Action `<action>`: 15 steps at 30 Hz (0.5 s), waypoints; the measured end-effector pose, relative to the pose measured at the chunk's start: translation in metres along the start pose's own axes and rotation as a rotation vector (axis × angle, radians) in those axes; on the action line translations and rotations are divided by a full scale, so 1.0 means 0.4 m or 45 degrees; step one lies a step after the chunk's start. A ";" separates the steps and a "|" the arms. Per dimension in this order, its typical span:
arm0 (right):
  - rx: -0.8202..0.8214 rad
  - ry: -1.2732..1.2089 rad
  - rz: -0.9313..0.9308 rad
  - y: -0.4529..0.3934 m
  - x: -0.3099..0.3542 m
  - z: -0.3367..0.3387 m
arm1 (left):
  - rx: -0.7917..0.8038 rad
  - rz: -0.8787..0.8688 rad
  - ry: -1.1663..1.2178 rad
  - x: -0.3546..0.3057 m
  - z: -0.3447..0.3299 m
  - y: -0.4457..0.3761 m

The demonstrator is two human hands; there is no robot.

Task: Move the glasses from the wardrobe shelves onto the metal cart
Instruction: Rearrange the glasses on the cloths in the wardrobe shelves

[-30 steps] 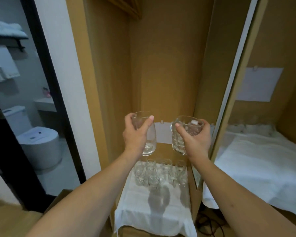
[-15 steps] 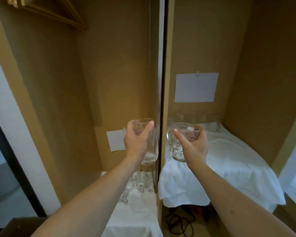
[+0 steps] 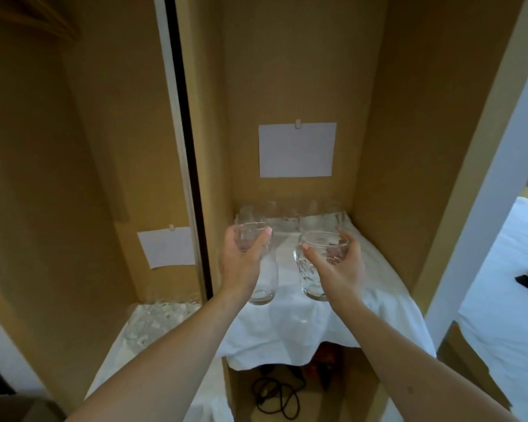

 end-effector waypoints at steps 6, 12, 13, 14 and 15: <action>0.029 0.042 -0.074 -0.065 -0.074 0.046 | -0.056 0.067 -0.068 0.067 -0.078 0.025; 0.011 0.138 -0.111 -0.111 -0.153 0.026 | -0.033 0.134 -0.152 0.151 -0.139 -0.020; 0.013 0.148 -0.115 -0.122 -0.169 0.017 | -0.037 0.136 -0.159 0.163 -0.149 -0.033; 0.022 0.160 -0.118 -0.132 -0.182 0.008 | -0.041 0.132 -0.165 0.173 -0.159 -0.046; 0.037 0.176 -0.120 -0.142 -0.195 -0.004 | -0.043 0.127 -0.170 0.182 -0.168 -0.059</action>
Point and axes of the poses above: each hand's wrist, its own y-axis away from the middle knuckle, its own z-axis out of the back of the hand, x = y × z, the point moved 8 cm from there along -y, towards the middle knuckle, and after that the axes turned 12 degrees about -x, right-handed, at the moved point
